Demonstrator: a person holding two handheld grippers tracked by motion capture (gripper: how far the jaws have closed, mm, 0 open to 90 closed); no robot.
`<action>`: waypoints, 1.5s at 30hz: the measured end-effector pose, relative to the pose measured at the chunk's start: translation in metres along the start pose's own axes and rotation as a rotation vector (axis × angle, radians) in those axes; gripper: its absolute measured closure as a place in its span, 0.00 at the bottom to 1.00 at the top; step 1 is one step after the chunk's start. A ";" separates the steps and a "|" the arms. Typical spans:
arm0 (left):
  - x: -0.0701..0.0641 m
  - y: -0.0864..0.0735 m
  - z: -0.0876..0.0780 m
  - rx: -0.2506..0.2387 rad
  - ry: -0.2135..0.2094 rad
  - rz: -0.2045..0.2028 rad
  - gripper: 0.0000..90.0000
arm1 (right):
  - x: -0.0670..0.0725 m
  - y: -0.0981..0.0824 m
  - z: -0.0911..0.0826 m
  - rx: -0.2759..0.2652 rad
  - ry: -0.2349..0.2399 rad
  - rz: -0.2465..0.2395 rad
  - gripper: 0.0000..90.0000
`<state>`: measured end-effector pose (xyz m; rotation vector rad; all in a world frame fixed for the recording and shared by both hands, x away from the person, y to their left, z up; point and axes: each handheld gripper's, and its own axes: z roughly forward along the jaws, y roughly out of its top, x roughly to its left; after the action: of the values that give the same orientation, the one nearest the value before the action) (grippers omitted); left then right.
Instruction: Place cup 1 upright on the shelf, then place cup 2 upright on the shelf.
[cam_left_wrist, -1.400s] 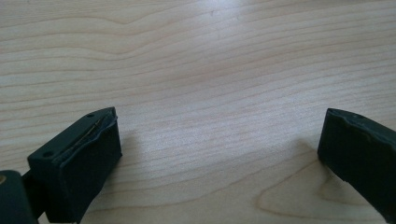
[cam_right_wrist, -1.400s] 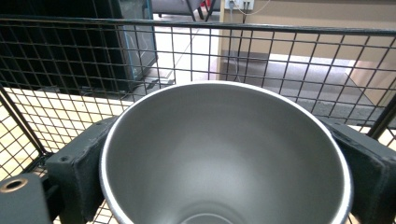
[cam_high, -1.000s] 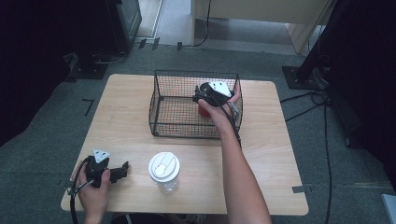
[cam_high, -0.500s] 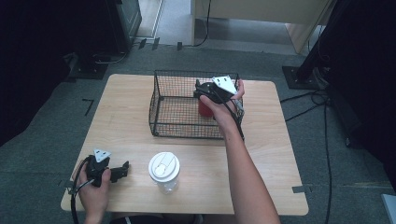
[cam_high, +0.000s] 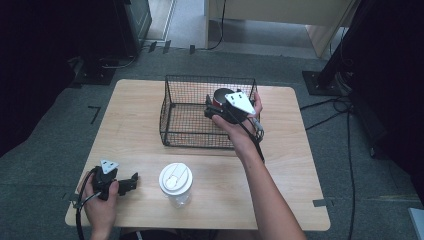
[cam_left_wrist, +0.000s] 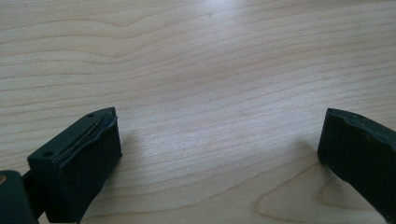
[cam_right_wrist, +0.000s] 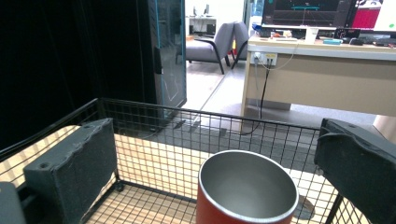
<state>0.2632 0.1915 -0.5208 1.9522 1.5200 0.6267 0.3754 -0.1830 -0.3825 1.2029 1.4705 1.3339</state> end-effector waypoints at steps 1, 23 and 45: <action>0.000 0.000 0.000 0.000 0.000 0.000 0.00 | 0.000 0.000 0.000 0.000 0.000 0.000 0.00; 0.000 0.000 0.000 0.001 0.000 0.000 0.00 | 0.006 -0.034 -0.085 0.000 0.082 -0.043 0.00; 0.000 0.000 0.000 -0.001 0.000 0.001 0.00 | 0.027 -0.079 -0.130 0.036 0.181 -0.070 0.00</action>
<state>0.2632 0.1915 -0.5209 1.9524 1.5190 0.6277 0.2331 -0.1863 -0.4432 1.0651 1.6552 1.4036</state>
